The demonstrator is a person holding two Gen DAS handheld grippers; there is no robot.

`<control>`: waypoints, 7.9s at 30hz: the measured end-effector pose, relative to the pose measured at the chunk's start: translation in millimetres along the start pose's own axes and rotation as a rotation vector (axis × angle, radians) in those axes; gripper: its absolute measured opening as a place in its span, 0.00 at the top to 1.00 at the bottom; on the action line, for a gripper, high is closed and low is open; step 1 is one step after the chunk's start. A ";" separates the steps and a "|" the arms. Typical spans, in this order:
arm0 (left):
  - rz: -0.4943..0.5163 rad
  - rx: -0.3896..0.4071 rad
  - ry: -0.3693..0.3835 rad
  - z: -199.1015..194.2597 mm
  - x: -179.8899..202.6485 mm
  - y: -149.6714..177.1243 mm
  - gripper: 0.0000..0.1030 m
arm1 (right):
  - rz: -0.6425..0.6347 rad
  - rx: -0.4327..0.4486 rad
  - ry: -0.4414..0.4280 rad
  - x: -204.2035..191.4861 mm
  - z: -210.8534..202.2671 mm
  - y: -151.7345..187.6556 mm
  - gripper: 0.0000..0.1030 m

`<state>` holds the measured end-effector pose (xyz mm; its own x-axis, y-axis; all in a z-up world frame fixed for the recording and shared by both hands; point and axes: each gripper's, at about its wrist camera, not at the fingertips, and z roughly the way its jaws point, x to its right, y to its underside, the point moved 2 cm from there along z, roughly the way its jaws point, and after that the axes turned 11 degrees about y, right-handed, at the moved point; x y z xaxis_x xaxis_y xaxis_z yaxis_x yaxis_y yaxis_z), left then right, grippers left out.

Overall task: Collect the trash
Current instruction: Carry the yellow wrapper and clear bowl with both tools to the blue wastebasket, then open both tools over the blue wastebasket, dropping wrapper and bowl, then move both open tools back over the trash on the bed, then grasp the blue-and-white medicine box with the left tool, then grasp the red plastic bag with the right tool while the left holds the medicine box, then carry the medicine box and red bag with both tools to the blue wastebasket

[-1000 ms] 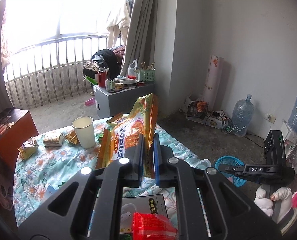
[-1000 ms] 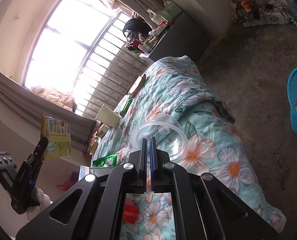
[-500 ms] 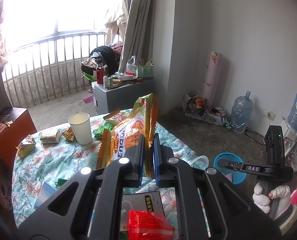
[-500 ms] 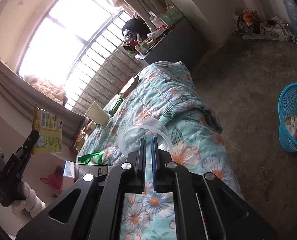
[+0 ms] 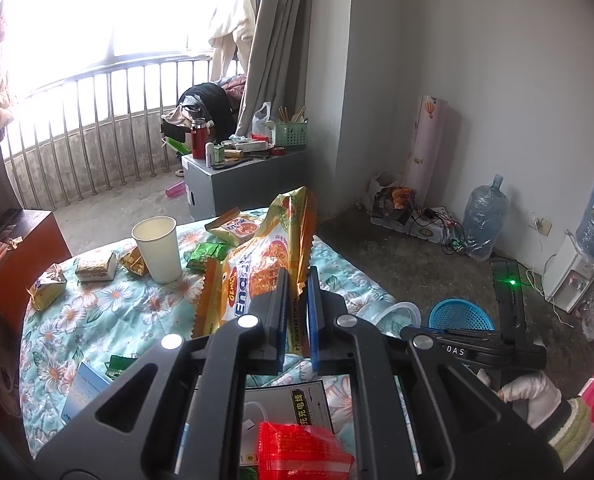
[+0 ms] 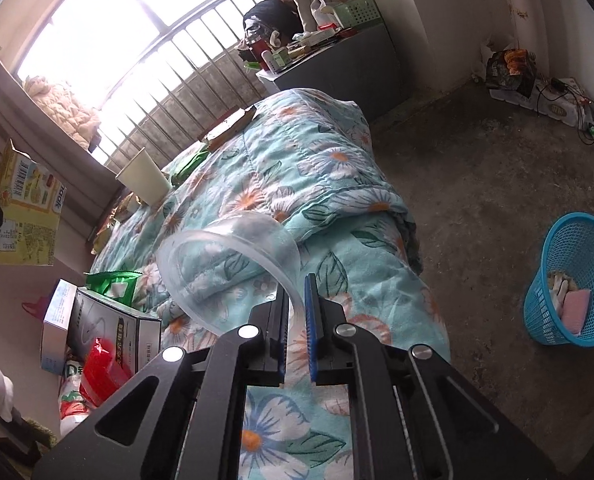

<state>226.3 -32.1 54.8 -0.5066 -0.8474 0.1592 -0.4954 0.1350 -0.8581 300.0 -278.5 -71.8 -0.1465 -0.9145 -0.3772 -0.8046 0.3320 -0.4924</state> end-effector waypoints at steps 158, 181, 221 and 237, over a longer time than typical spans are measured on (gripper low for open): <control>-1.184 0.044 0.413 -49.3 -233.8 162.2 0.46 | -0.120 -0.072 -0.096 -109.5 -58.9 80.3 0.10; -1.085 0.257 0.453 -98.7 -236.8 155.0 0.71 | -0.142 -0.130 -0.176 -123.2 -53.2 87.7 0.21; -1.043 0.344 0.542 -127.8 -220.9 125.8 0.71 | -0.030 -0.130 -0.136 -73.9 -73.8 78.3 0.75; -0.918 0.248 0.618 -107.6 -148.3 79.8 0.72 | 0.121 -0.031 -0.155 -16.4 -112.1 83.6 0.75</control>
<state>186.0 159.6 15.2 -0.3193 -0.1655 0.9331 -0.7404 -0.5710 -0.3546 170.6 -261.7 -18.8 -0.1546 -0.8209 -0.5497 -0.8042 0.4278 -0.4127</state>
